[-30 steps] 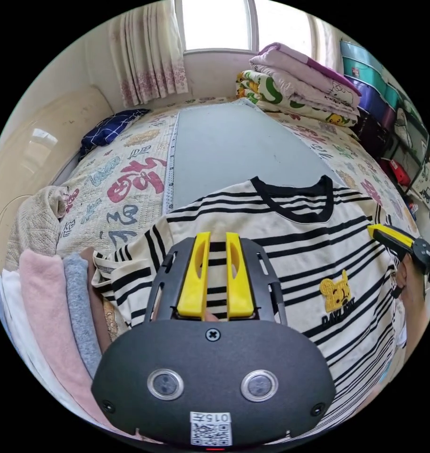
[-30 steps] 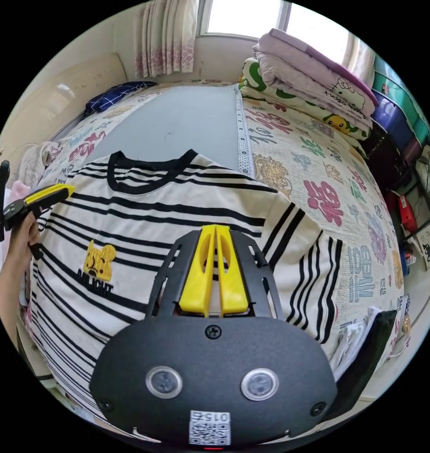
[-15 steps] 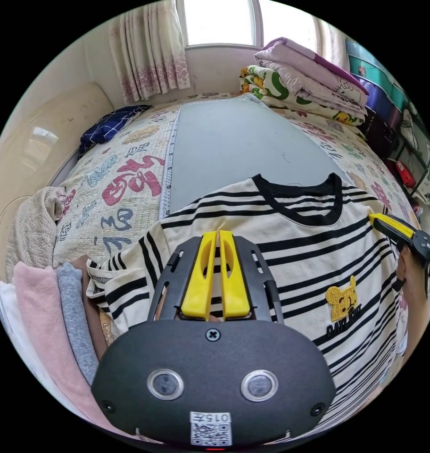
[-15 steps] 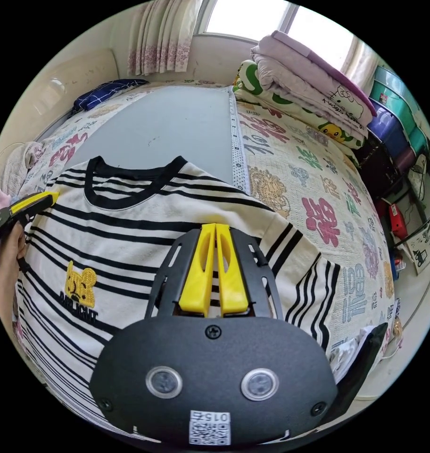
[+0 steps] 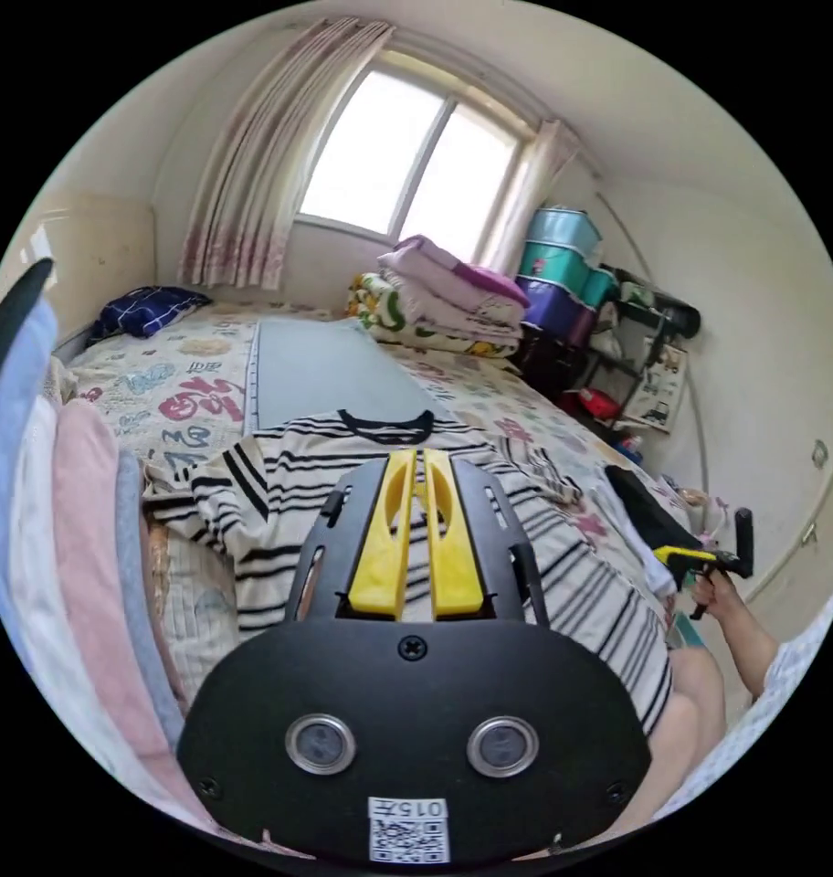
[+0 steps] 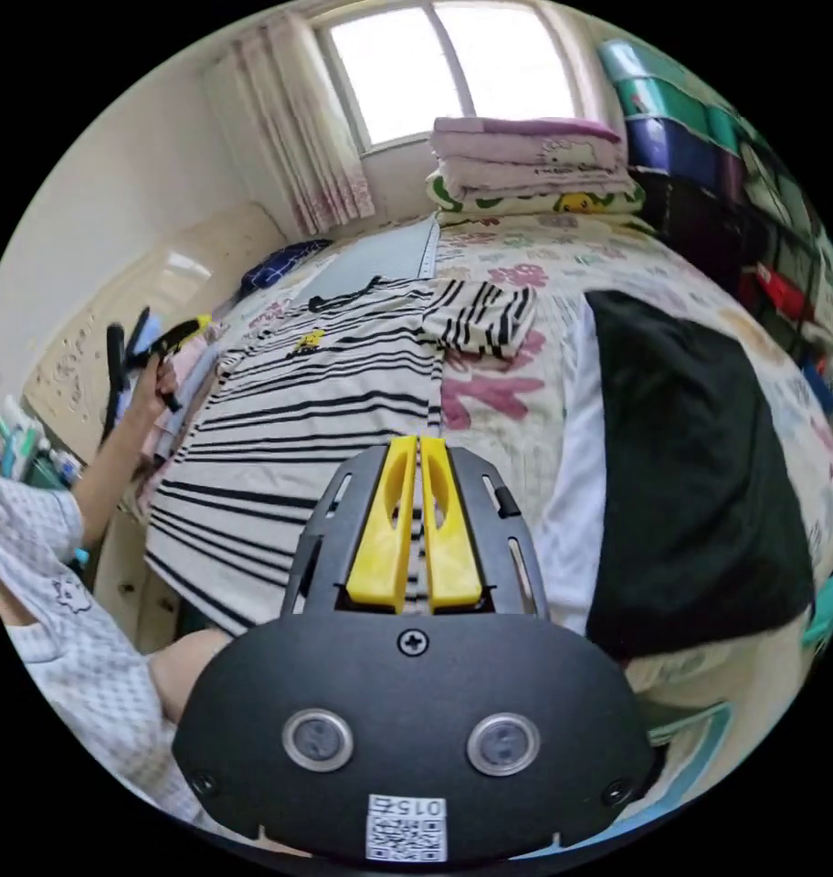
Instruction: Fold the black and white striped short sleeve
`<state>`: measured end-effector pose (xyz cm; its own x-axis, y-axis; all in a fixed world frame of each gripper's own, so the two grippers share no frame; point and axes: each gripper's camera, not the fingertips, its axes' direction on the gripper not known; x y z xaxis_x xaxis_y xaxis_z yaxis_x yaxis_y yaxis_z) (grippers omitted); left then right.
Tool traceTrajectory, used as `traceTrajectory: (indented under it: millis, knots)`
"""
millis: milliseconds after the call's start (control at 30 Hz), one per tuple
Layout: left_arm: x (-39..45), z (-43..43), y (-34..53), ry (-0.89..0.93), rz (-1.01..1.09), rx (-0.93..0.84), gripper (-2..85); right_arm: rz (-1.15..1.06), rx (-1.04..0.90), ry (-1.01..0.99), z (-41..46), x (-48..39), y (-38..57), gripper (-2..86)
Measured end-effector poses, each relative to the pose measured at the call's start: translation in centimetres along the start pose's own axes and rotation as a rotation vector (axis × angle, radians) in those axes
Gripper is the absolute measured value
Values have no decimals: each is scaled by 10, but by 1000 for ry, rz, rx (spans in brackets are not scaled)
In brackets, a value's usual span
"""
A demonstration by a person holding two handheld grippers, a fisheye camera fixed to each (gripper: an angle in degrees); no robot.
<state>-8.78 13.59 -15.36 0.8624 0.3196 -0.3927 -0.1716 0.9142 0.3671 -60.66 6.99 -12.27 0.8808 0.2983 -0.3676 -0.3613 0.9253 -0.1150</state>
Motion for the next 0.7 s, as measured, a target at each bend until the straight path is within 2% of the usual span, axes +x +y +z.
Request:
traceTrajectory:
  millis: [67,133,200,233,267,333,467,533,633,700]
  knots:
    - [3,-58,50,-19,-45,2,23,201,153,-185,-47,25,25,54]
    - [-17,-125,123,-145,-274,-48,58,361,284,-319,-79,39,48,71]
    - [-34,-175,179,-274,-474,-35,92,408,240,-291,-83,33,48,77]
    - [-44,-202,214,-307,-603,-3,104,409,195,-271,-81,26,42,85]
    - [-49,-210,228,-296,-643,3,106,412,171,-260,-79,22,39,88]
    - [-64,-217,255,-220,-675,-116,108,388,55,-209,-73,9,18,114]
    - [-75,-212,274,-159,-662,-166,112,367,8,-23,-87,-8,-3,134]
    - [-84,-198,288,-76,-701,-193,110,412,-12,-42,-95,-11,-7,133]
    - [-88,-187,296,-117,-676,-262,100,528,-29,-52,-100,-10,-7,117]
    - [-92,-193,303,-98,-687,-243,89,580,-44,-78,-100,-11,-7,104]
